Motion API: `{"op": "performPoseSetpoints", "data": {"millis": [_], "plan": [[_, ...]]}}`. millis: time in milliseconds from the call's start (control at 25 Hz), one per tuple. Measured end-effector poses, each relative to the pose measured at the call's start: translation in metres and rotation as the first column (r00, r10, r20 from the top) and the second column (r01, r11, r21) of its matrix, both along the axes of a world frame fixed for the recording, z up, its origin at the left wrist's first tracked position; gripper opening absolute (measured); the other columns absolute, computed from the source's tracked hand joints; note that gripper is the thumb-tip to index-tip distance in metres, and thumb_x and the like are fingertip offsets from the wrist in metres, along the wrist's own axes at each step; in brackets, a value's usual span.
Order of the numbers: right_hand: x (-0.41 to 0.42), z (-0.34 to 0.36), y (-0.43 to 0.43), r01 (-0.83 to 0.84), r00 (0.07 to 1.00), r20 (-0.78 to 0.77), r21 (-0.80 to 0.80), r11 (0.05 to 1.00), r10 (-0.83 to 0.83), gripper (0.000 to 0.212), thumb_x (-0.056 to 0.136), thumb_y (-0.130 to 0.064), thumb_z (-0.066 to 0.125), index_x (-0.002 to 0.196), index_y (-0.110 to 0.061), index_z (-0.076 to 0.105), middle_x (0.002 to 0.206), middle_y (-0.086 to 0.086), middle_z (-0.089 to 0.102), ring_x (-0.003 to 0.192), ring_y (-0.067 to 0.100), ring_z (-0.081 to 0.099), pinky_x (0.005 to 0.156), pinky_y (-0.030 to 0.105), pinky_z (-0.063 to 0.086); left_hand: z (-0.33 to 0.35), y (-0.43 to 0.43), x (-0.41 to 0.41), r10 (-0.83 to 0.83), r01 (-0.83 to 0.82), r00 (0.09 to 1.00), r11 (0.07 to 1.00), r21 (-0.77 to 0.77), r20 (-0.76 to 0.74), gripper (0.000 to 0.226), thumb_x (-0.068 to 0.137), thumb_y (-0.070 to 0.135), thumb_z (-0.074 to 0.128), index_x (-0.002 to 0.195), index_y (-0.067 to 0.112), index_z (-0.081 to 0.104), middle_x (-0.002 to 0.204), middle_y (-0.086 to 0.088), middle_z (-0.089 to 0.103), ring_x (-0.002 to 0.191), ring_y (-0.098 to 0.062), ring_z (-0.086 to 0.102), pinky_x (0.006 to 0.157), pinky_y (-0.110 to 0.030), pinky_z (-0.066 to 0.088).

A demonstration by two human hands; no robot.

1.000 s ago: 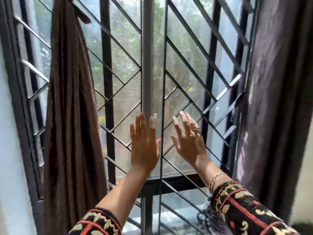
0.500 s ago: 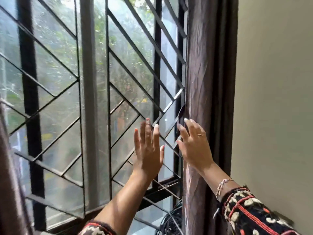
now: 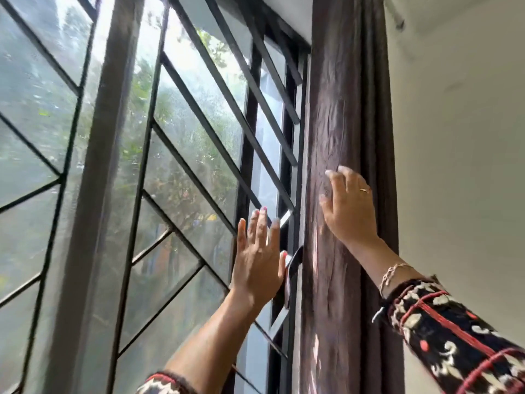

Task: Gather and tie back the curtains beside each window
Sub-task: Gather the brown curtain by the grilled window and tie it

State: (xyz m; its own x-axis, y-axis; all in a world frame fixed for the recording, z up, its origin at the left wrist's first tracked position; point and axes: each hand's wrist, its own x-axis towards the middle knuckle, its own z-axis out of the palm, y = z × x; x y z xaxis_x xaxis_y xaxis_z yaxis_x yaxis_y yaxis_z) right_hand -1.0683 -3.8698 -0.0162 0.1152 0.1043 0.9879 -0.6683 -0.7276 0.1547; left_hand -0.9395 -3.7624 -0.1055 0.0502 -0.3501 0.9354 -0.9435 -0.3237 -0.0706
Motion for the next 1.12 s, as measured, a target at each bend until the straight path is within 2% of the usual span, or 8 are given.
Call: {"op": "performPoseSetpoints", "data": {"millis": [120,360,520,680,880,1000,1040,1120], "plan": [[0.006,0.048,-0.014,0.023,0.999,0.046,0.022,0.999,-0.024,0.04,0.085,-0.016,0.059,0.122,-0.002,0.051,0.123,0.022,0.051,0.113,0.036,0.05,0.098,0.043,0.042,0.034,-0.024,0.02,-0.139,0.139,0.987,0.99,-0.014,-0.079,0.059,0.09,0.028,0.05,0.141,0.009,0.028,0.153,-0.017,0.018,0.144,-0.028,0.01,0.119,-0.04,0.002],[0.007,0.107,-0.024,-0.07,0.98,0.195,0.129,0.989,0.044,0.044,0.088,-0.018,0.055,0.129,-0.005,0.043,0.128,0.02,0.044,0.116,0.035,0.045,0.092,0.037,0.038,0.098,-0.053,0.025,-0.43,0.436,0.876,0.9,-0.022,-0.221,0.065,0.091,0.031,0.052,0.143,0.006,0.022,0.143,-0.017,0.035,0.132,-0.029,0.037,0.109,-0.041,0.034],[0.006,0.13,-0.028,-0.207,0.955,0.263,0.251,0.946,0.139,0.05,0.089,-0.021,0.055,0.133,-0.006,0.038,0.132,0.019,0.043,0.119,0.034,0.044,0.098,0.036,0.035,0.129,-0.07,0.023,-0.53,0.531,0.815,0.845,-0.067,-0.233,0.061,0.091,0.029,0.054,0.139,0.005,0.026,0.141,-0.017,0.04,0.126,-0.031,0.043,0.101,-0.038,0.037],[0.003,0.152,-0.037,-0.431,0.882,0.374,0.396,0.811,0.286,0.058,0.086,-0.027,0.059,0.134,-0.004,0.038,0.133,0.018,0.046,0.12,0.034,0.046,0.101,0.038,0.038,0.153,-0.093,0.015,-0.581,0.618,0.648,0.779,-0.105,-0.493,0.068,0.092,0.041,0.048,0.143,0.008,0.017,0.146,-0.019,0.034,0.132,-0.032,0.038,0.104,-0.039,0.035],[0.001,0.175,-0.048,-0.612,0.787,0.373,0.378,0.695,0.491,0.056,0.084,-0.028,0.062,0.131,-0.006,0.04,0.127,0.012,0.054,0.114,0.029,0.053,0.095,0.034,0.043,0.187,-0.114,0.001,-0.7,0.78,0.176,0.528,-0.337,-0.692,0.081,0.088,0.056,0.047,0.144,0.005,0.017,0.147,-0.016,0.033,0.134,-0.028,0.036,0.109,-0.039,0.031],[0.006,0.191,-0.05,-0.665,0.746,0.353,0.358,0.655,0.564,0.066,0.083,-0.034,0.063,0.136,-0.007,0.035,0.131,0.007,0.052,0.12,0.027,0.05,0.1,0.035,0.041,0.225,-0.101,0.001,-0.851,0.715,-0.114,0.288,-0.637,-0.512,0.049,0.085,0.03,0.065,0.118,0.002,0.042,0.096,-0.012,0.063,0.08,-0.017,0.065,0.065,-0.024,0.054],[0.01,0.196,-0.048,-0.696,0.718,0.347,0.332,0.637,0.603,0.066,0.083,-0.036,0.063,0.136,-0.008,0.036,0.127,0.002,0.052,0.12,0.025,0.05,0.1,0.033,0.04,0.236,-0.09,0.003,-0.892,0.695,-0.092,0.261,-0.669,-0.443,0.046,0.083,0.022,0.067,0.119,0.009,0.042,0.085,-0.006,0.061,0.067,-0.013,0.062,0.053,-0.021,0.05],[0.022,0.203,-0.041,-0.761,0.649,0.334,0.282,0.584,0.684,0.064,0.082,-0.044,0.062,0.134,-0.013,0.038,0.114,-0.001,0.055,0.116,0.024,0.053,0.097,0.034,0.043,0.254,-0.061,0.015,-0.854,0.622,0.422,0.518,-0.587,-0.305,0.056,0.083,0.013,0.064,0.131,0.024,0.036,0.083,0.001,0.06,0.065,-0.014,0.059,0.054,-0.023,0.045]]}}
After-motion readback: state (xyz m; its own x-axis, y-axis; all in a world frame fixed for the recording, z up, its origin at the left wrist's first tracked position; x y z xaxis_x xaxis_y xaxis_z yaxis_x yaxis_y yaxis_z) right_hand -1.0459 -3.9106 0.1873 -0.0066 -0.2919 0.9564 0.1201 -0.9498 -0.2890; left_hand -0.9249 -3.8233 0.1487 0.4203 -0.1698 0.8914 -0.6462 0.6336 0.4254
